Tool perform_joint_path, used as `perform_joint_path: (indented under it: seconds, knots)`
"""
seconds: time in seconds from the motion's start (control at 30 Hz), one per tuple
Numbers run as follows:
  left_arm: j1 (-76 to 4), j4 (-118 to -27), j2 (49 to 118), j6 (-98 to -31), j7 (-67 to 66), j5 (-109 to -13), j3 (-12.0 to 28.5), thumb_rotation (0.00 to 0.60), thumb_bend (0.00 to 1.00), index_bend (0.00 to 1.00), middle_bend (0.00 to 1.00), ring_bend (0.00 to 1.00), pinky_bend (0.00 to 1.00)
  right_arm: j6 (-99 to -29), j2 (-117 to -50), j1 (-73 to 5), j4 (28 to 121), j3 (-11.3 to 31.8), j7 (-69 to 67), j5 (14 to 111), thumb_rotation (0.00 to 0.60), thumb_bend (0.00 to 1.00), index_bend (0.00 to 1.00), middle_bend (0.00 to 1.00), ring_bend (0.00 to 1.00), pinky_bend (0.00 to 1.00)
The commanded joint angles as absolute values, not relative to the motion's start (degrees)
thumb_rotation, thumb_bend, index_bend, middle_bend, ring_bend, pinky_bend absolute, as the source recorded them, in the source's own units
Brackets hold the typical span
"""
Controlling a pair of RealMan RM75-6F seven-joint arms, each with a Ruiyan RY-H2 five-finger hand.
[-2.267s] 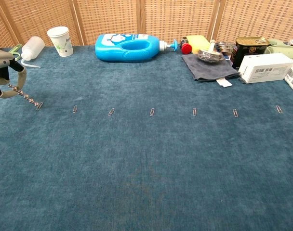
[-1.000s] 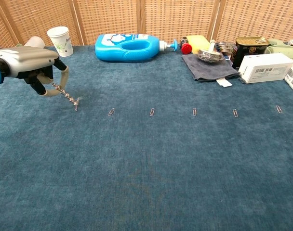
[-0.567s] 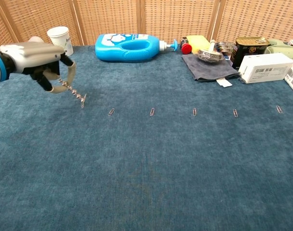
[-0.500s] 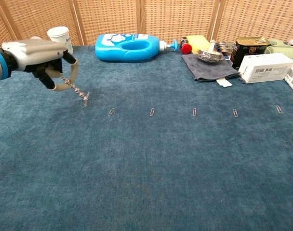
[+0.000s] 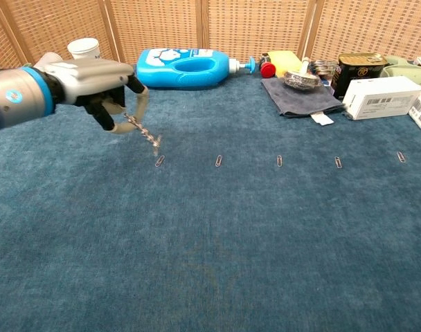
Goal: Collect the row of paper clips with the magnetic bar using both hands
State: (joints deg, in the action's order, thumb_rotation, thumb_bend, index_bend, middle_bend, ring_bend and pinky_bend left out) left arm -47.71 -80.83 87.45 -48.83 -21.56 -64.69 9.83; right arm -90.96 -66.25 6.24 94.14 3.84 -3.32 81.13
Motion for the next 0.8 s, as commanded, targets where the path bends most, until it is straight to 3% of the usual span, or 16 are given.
perform_joint_path:
  seconds: [0.03, 0.8]
  knots:
    - [-48.5, -79.96, 88.77, -48.45, -22.67, -63.61, 9.85, 0.6, 0.51, 0.63, 1.0, 1.0, 1.0, -91.01, -66.21, 6.42, 93.78, 3.82, -3.8, 81.07, 0.6, 0.39, 0.01, 0.05, 0.0, 0.09]
    - [-49.8, -80.93, 89.04, -48.23, -25.93, -60.66, 8.21, 0.6, 0.51, 0.63, 1.0, 1.0, 1.0, -90.75, -66.67, 6.94, 92.14, 3.97, -5.74, 80.75, 0.6, 0.39, 0.01, 0.05, 0.0, 0.09]
